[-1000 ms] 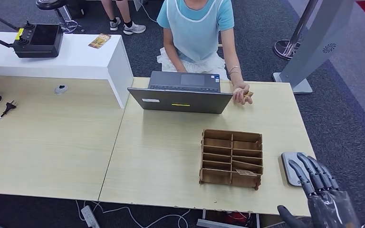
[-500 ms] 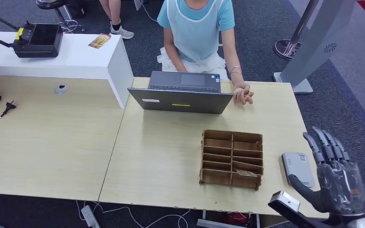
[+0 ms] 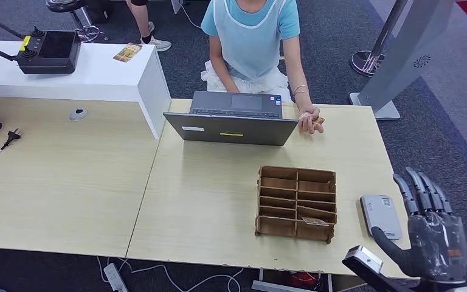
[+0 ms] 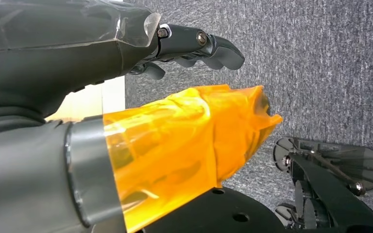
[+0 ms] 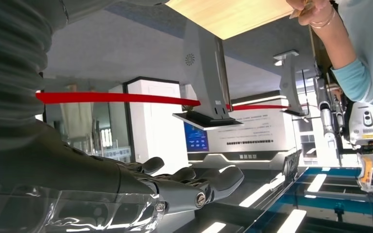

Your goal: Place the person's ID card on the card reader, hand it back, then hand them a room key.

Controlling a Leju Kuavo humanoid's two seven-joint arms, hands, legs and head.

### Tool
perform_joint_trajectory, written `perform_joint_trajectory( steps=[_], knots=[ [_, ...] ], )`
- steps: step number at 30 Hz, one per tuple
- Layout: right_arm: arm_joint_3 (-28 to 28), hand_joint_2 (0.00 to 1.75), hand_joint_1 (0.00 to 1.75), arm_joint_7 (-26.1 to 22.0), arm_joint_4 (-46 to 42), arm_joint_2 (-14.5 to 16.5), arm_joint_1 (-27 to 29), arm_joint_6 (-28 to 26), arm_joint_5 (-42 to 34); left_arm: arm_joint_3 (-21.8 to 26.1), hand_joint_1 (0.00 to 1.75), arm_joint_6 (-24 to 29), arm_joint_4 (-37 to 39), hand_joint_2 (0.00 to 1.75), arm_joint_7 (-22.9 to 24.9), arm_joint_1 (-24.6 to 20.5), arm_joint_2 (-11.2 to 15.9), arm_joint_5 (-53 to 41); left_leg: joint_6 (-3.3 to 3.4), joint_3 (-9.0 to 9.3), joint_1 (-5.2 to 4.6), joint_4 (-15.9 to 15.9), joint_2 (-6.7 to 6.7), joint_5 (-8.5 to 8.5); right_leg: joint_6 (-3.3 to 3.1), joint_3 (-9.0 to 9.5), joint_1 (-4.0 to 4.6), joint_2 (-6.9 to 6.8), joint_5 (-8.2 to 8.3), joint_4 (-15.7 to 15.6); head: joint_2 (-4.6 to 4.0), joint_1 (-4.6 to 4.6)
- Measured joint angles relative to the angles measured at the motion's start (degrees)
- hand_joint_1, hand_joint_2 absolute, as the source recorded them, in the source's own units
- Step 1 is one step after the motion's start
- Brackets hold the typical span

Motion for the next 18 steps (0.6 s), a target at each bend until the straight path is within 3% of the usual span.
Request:
perform_joint_trajectory(
  steps=[18],
  knots=[
    [0.39,1.75,0.0,-1.75,1.9,0.67,-2.93,-0.12,-2.98,-0.11,0.0,0.09,0.34,0.0,1.73,0.0,-0.57,-1.23,0.0,-0.01,0.0,0.0,0.0,0.0,0.0,0.0,0.0,-0.01,0.0,0.0,0.0,0.01]
  ],
)
